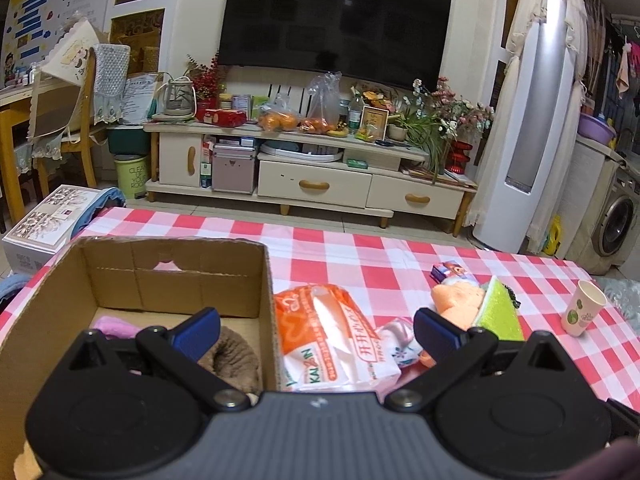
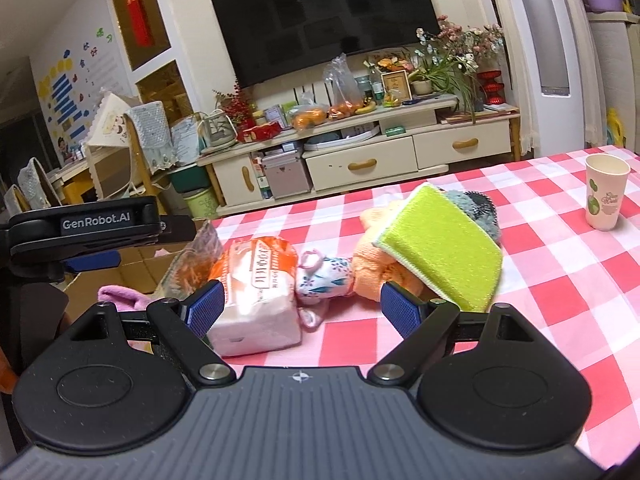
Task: Organize soft objects
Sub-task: 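Move both tools back to the sponge and orange towel on the table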
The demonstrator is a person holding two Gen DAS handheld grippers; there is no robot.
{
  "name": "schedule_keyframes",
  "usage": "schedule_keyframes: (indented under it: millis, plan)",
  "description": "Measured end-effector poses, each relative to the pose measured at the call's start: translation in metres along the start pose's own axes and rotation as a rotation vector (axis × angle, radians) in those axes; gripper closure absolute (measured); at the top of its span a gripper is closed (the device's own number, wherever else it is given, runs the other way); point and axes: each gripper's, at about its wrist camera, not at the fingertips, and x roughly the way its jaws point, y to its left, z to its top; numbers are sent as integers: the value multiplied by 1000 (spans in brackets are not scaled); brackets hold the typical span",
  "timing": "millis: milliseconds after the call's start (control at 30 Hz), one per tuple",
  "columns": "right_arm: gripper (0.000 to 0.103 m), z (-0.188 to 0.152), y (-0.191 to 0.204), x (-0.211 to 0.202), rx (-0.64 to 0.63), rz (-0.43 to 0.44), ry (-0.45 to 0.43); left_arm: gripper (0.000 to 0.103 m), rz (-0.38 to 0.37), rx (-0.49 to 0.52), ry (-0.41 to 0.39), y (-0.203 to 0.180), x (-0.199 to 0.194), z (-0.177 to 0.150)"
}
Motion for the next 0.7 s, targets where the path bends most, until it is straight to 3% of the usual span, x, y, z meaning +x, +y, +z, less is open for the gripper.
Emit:
schedule_keyframes:
  millis: [700]
  plan:
    - [0,-5,-9,0,64,-103,-26,1,-10,89,21,-43,12,-11]
